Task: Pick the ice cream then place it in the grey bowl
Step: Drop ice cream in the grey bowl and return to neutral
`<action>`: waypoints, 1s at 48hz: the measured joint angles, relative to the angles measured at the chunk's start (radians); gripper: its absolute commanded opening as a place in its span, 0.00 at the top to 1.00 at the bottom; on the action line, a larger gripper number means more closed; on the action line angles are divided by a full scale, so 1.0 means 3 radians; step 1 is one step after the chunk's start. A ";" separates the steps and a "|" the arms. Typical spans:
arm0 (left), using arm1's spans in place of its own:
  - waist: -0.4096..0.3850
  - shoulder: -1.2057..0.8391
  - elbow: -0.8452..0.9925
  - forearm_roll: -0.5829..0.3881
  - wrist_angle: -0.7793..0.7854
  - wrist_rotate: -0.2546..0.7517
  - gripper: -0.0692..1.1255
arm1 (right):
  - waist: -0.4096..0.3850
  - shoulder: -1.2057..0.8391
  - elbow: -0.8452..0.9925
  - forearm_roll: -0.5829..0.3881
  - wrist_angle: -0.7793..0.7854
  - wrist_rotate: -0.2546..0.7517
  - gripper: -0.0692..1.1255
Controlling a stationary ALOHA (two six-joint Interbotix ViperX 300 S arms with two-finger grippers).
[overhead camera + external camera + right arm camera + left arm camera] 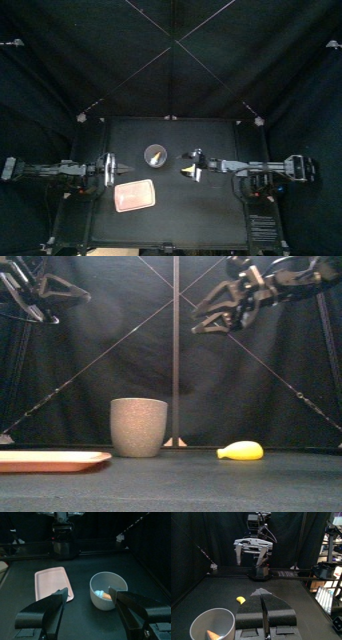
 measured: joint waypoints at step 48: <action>0.0026 -0.0015 0.0020 0.0005 0.0005 0.0000 0.90 | 0.0624 -0.1764 0.1018 0.0082 -0.0015 -0.0026 0.12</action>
